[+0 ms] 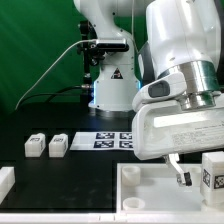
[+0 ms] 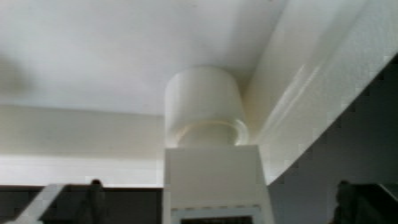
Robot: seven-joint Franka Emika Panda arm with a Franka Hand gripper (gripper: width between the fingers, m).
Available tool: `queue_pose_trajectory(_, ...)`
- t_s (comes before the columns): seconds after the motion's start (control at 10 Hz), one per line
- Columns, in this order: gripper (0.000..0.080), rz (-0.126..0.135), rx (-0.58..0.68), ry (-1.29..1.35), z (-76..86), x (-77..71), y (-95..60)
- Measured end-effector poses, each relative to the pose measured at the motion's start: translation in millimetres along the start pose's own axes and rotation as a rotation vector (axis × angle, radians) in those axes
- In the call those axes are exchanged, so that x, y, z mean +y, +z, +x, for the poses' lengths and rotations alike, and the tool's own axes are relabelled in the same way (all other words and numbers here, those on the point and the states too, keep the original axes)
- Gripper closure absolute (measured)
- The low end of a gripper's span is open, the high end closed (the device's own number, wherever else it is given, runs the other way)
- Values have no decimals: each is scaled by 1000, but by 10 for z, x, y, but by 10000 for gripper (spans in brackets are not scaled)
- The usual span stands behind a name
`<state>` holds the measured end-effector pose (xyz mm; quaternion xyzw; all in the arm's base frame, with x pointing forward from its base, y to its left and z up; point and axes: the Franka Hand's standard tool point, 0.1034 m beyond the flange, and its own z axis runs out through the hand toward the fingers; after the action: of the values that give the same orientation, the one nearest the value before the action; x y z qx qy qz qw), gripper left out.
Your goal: Assemble one leg
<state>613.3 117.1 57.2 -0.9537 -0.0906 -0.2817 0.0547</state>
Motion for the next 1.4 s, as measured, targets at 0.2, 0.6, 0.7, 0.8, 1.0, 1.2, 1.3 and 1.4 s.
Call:
queue_pose_trajectory(0.2,150,0,-2,0,-1,0,-1)
queue_pose_trajectory(0.6,150,52,-355,6,144,-9,-229)
queue_pose_trajectory(0.7,150,73,-454,7,197,-33,-227)
queue_pose_trajectory(0.8,150,82,-484,9,271,-30,-184)
queue_pose_trajectory(1.0,150,115,-696,-16,389,5,-153)
queue_pose_trajectory(1.2,150,113,-687,-18,366,2,-139)
queue_pose_trajectory(1.3,150,113,-687,-18,366,2,-139)
queue_pose_trajectory(1.4,178,113,-687,-18,365,2,-138)
